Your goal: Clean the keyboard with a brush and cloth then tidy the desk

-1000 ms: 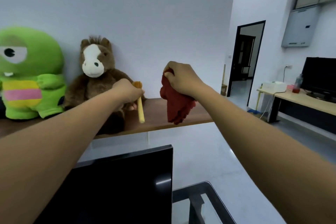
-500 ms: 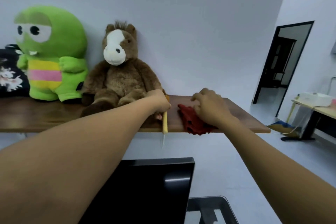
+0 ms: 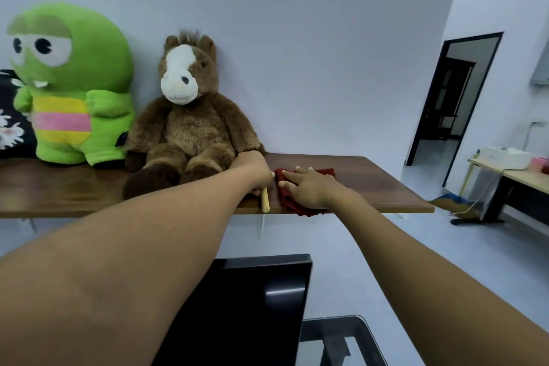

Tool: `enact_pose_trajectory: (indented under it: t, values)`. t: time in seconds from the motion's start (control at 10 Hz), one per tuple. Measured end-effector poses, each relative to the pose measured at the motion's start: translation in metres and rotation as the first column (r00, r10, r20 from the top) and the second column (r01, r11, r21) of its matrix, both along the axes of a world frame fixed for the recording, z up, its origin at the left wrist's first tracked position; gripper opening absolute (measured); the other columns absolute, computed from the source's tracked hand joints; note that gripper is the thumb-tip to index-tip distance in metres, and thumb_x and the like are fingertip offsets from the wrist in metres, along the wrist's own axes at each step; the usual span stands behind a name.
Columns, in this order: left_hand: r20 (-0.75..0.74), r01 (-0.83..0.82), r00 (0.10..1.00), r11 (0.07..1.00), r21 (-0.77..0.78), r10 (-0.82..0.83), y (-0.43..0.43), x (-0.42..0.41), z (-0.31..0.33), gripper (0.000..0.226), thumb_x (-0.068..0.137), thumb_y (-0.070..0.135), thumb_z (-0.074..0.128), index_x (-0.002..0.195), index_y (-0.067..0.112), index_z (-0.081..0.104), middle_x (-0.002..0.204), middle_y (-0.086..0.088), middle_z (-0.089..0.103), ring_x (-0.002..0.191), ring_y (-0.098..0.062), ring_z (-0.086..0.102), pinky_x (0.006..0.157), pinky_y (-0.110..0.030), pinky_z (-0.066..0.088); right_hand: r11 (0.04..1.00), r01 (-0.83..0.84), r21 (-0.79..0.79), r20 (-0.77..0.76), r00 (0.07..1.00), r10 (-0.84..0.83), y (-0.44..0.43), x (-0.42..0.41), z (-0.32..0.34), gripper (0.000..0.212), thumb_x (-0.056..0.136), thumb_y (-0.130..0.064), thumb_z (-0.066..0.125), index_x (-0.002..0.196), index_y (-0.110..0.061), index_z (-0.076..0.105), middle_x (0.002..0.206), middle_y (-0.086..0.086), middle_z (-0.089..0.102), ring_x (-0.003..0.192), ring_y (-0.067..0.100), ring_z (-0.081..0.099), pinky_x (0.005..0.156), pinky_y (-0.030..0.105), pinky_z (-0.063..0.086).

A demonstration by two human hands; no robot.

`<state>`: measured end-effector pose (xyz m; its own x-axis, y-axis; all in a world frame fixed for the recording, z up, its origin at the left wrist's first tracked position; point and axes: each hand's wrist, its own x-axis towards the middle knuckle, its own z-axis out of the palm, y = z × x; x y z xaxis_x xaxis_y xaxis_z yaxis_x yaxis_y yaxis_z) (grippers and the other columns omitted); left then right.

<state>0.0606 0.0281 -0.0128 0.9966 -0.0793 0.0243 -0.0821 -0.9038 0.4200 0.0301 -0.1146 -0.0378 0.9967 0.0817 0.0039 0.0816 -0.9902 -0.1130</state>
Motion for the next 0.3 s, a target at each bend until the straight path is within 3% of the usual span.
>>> enact_pose_trajectory:
  t: [0.1,0.2,0.3]
  values:
    - [-0.049,0.013,0.999,0.994,-0.112,-0.018,0.0,-0.002,0.005,0.026,0.095,0.02,0.049,0.077,0.002,0.055,0.059,-0.011,0.061,0.039,-0.019,0.056,0.042,-0.024,0.051,0.997,0.031,0.067,0.037,0.999,-0.033,-0.008,-0.006,0.005,0.057,0.099,-0.054,0.025,0.151,-0.029,0.02,0.161,0.004,0.013,0.147,0.028,0.009,0.117,0.054,0.012]
    - [-0.11,0.024,0.993,0.992,-0.12,-0.037,0.001,-0.003,0.006,0.022,0.095,0.012,0.044,0.082,-0.001,0.056,0.054,-0.012,0.061,0.062,-0.027,0.062,0.077,-0.035,0.059,0.993,0.085,0.079,0.02,0.996,-0.086,-0.018,-0.011,0.006,0.055,0.101,-0.05,0.024,0.15,-0.026,0.026,0.161,0.005,0.013,0.147,0.031,0.01,0.117,0.052,0.013]
    - [-0.11,-0.011,0.994,0.989,-0.15,-0.006,0.003,0.0,0.004,0.022,0.096,0.013,0.046,0.088,-0.003,0.058,0.044,-0.009,0.059,0.064,-0.027,0.065,0.079,-0.035,0.059,0.988,0.076,0.137,0.019,0.997,-0.079,-0.019,-0.015,0.003,0.054,0.102,-0.047,0.025,0.15,-0.022,0.025,0.161,0.005,0.013,0.148,0.029,0.008,0.118,0.05,0.013]
